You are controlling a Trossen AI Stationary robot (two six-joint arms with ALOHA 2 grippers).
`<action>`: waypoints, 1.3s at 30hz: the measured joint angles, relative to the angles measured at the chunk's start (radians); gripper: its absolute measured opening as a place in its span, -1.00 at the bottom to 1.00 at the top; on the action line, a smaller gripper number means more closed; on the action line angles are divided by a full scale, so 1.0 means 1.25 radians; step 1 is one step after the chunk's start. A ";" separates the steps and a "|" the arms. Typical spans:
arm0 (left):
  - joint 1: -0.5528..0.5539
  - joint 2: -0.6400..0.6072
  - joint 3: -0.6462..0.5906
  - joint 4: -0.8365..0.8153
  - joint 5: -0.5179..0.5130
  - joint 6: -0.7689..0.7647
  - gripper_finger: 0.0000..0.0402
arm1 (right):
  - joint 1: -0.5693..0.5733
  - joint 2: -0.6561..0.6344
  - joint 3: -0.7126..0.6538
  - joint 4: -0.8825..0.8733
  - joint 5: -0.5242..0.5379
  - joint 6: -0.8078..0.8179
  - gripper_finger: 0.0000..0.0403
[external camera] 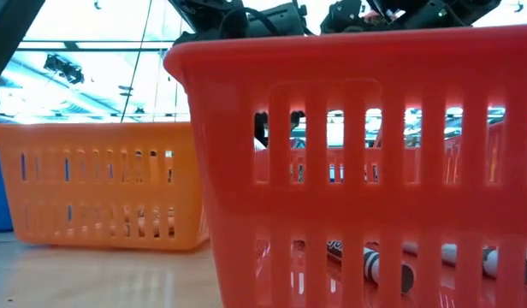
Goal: Sort crayons
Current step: Put the orange crayon into the left orange bin
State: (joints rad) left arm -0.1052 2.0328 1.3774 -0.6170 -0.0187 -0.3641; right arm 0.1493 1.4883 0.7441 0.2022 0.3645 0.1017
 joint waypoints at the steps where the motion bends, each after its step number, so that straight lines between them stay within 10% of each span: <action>1: -0.001 0.002 0.001 -0.001 -0.013 0.007 -0.02 | 0.000 0.000 0.000 -0.001 0.000 0.000 -0.19; 39: 0.010 -0.090 0.030 -0.173 -0.076 0.409 -0.04 | 0.010 -0.002 0.001 -0.013 -0.002 -0.005 -0.19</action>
State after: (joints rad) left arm -0.0933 1.9204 1.4151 -0.8333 -0.1139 0.1470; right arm 0.1623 1.4853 0.7448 0.1860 0.3622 0.0952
